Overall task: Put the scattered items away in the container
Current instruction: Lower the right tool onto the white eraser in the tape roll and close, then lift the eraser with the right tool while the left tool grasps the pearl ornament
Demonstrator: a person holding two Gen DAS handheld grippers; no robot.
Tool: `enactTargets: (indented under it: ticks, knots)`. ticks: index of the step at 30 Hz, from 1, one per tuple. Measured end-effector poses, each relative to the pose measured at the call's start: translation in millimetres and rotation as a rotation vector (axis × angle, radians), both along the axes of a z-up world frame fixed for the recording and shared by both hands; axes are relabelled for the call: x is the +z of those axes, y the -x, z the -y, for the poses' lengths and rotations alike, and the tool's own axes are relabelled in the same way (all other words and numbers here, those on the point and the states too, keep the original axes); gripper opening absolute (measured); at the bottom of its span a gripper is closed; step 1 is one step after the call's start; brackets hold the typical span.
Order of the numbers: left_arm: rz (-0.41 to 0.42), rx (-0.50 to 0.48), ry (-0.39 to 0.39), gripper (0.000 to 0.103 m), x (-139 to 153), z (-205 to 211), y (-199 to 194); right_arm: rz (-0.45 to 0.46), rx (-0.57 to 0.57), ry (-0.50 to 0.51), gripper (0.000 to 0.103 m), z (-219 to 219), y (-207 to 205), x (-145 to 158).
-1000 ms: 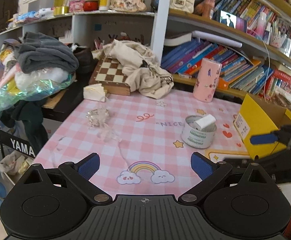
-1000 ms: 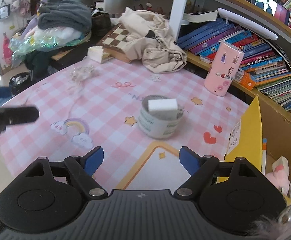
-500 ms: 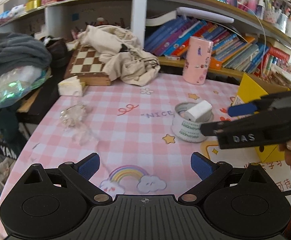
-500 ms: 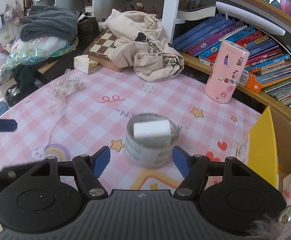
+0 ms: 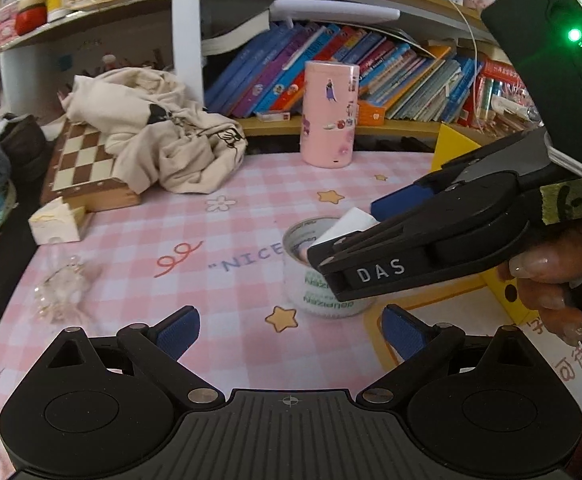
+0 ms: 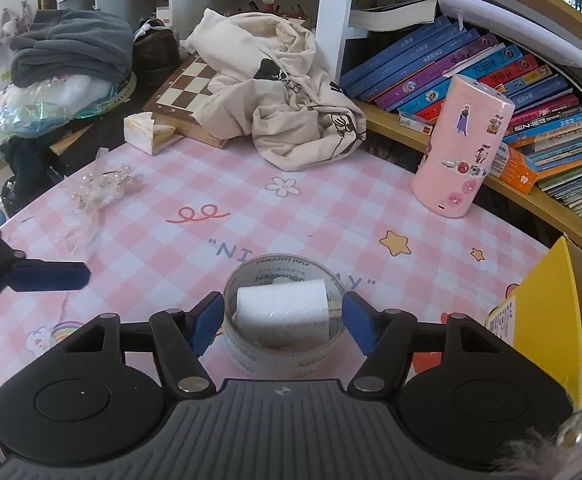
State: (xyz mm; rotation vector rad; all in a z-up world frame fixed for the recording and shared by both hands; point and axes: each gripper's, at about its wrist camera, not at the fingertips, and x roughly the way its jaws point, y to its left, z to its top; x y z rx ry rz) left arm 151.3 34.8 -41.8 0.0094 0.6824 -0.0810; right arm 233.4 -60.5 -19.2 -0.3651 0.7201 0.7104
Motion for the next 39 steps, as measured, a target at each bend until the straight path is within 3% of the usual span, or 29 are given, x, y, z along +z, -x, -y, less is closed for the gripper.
enactTargets:
  ticks: [10, 14, 24, 30, 35, 39]
  knots:
    - [-0.015, -0.013, -0.013, 0.099, -8, 0, -21, 0.03, 0.059, 0.04, 0.06, -7, -4, -4]
    - [-0.018, -0.018, -0.024, 0.099, -10, 0, -22, 0.023, 0.066, 0.034, 0.053, -7, -3, -3]
    - [-0.011, -0.031, -0.034, 0.099, -10, 1, -25, 0.039, 0.078, 0.049, 0.052, -7, 2, -5]
    - [-0.034, -0.006, -0.073, 0.101, -11, -21, -25, 0.04, 0.084, 0.051, 0.054, -8, 1, -5]
    - [-0.023, 0.038, -0.083, 0.101, -6, -58, -17, 0.044, 0.095, 0.053, 0.054, -8, 2, -5]
    - [-0.025, 0.185, -0.105, 0.101, -4, -95, -20, 0.048, 0.1, 0.055, 0.054, -8, 2, -5]
